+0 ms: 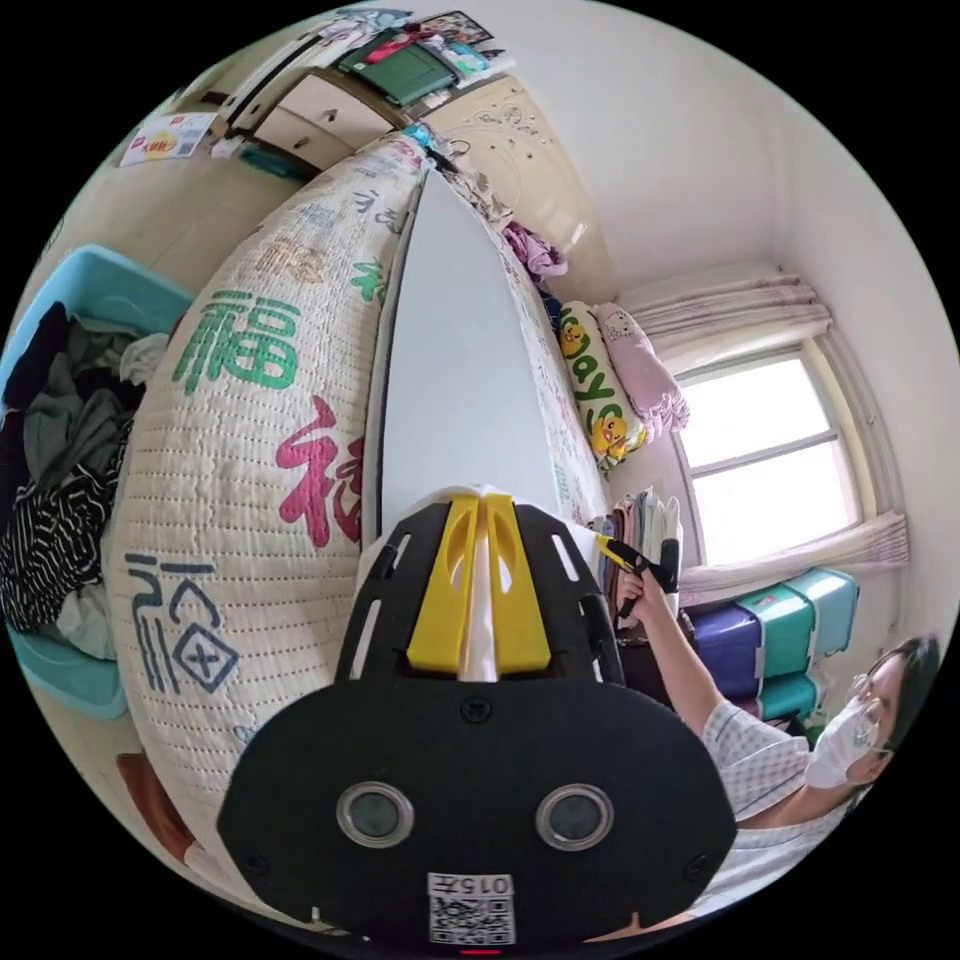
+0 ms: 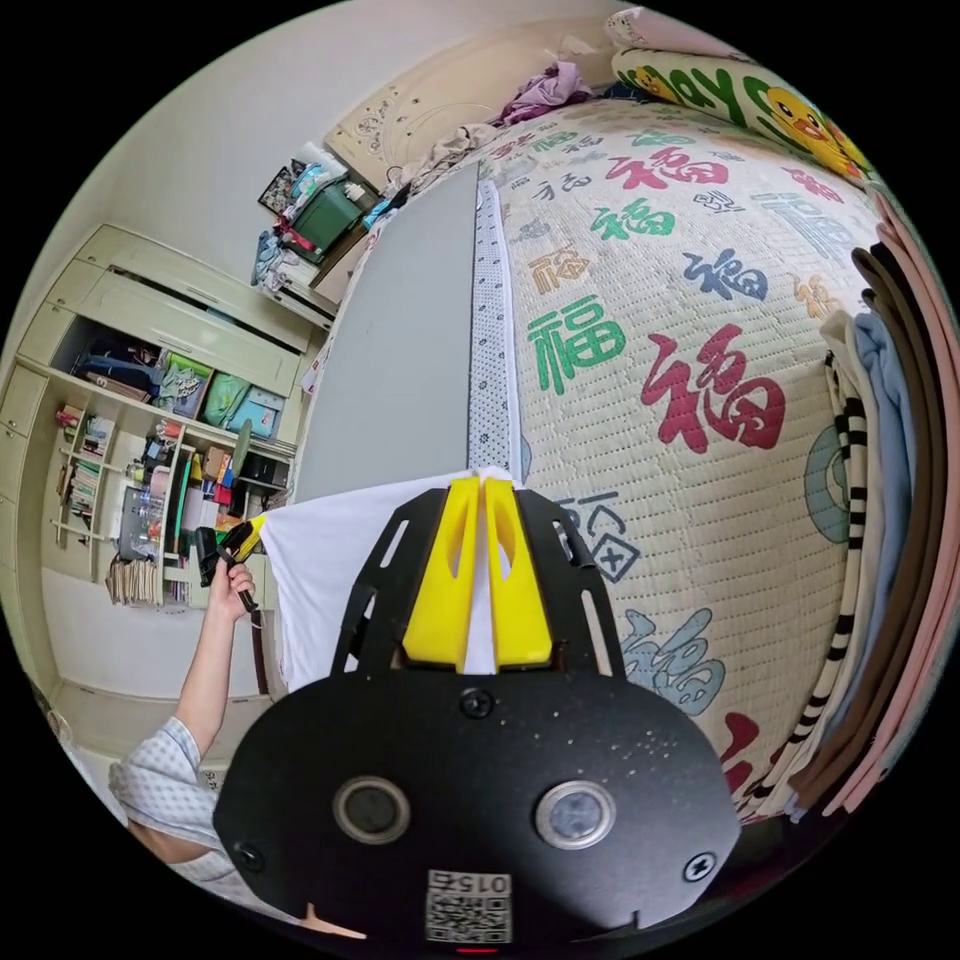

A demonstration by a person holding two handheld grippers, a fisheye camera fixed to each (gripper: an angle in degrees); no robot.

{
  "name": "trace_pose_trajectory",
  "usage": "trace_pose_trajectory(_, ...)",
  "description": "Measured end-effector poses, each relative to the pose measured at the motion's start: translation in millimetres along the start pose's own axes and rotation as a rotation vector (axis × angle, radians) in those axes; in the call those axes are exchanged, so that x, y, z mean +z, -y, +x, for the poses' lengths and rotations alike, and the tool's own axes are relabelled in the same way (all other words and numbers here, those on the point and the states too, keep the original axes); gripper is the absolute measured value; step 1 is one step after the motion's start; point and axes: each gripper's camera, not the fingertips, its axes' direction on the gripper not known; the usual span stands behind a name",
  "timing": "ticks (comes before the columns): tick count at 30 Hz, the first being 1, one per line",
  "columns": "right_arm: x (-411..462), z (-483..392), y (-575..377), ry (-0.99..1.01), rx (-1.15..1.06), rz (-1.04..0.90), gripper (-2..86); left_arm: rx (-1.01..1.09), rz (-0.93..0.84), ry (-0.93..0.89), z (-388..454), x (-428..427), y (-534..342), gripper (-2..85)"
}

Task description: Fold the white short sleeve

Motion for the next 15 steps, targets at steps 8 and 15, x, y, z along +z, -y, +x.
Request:
trace_pose_trajectory(8, 26, -45, 15, -0.107, 0.034, -0.069, 2.6, -0.089, -0.017, 0.041, -26, 14, 5, 1.2)
trace_pose_trajectory(15, -43, -112, -54, -0.087, -0.216, 0.025, 4.2, 0.199, -0.083, 0.041, 24, -25, -61, 6.1)
